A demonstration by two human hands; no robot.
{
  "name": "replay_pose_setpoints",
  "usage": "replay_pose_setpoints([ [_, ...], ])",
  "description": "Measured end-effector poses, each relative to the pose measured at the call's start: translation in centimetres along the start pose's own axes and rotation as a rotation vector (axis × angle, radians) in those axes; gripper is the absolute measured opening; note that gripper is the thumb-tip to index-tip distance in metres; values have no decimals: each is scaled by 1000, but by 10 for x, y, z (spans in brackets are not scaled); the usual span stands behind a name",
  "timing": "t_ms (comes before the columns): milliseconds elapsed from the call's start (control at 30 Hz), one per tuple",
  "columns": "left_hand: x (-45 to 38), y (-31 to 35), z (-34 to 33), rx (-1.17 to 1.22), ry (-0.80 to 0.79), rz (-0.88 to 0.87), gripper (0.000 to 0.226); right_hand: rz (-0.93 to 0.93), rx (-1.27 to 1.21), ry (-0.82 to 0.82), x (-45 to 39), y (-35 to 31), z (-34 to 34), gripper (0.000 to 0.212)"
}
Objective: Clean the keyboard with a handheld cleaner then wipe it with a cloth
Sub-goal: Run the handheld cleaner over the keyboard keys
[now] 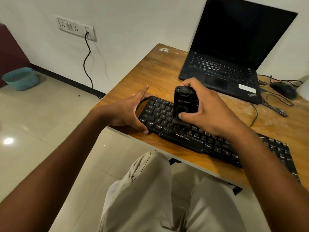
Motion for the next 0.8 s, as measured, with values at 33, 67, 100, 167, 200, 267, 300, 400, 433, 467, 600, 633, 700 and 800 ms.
replay_pose_setpoints([
  [33, 0, 1, 0, -5, -2, 1, 164, 8, -64, 28, -3, -4, -3, 60],
  [67, 1, 0, 0, -7, -2, 5, 163, 14, -128, 44, -6, -9, -8, 60],
  [100, 1, 0, 1, -7, -2, 8, 162, 22, -174, 49, -8, -11, -14, 60],
  [167, 1, -2, 1, -9, -3, 12, 159, 34, -187, 35, -8, -11, -26, 59],
  [200, 0, -1, 1, -14, -3, 8, 159, 27, -166, 20, -6, -8, -28, 60],
  [267, -1, -1, 1, -24, -4, 1, 159, -7, -96, -16, -2, 2, -23, 63],
  [300, -1, -1, 1, -23, -5, 1, 159, -22, -45, -43, 1, 7, -18, 63],
  [400, -2, -1, 0, -8, -7, -3, 158, -55, 88, -126, 8, 18, -2, 63],
  [433, -2, -1, 0, -3, -8, -8, 158, -59, 98, -131, 7, 18, 2, 63],
  [467, -2, 0, 0, 0, -8, -12, 159, -56, 85, -116, 6, 16, 5, 63],
  [600, -1, -1, 0, 10, -13, -6, 160, 2, -103, 9, -7, -6, 0, 62],
  [633, -1, -2, 0, 15, -16, -6, 160, 19, -134, 16, -9, -11, -7, 62],
  [700, -1, -2, -1, 18, -19, -10, 159, 45, -125, 3, -9, -13, -22, 62],
  [800, -1, -2, 0, 1, -17, -10, 159, 1, -43, -19, -2, 1, -22, 63],
])
Point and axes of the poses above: each hand's wrist, its own x-axis away from the middle knuckle, its own z-axis out of the back of the hand, y = z × x, the point moved 10 cm from there along -x, towards the middle knuckle, and after that the axes turned 5 degrees about -z, right-handed, at the moved point
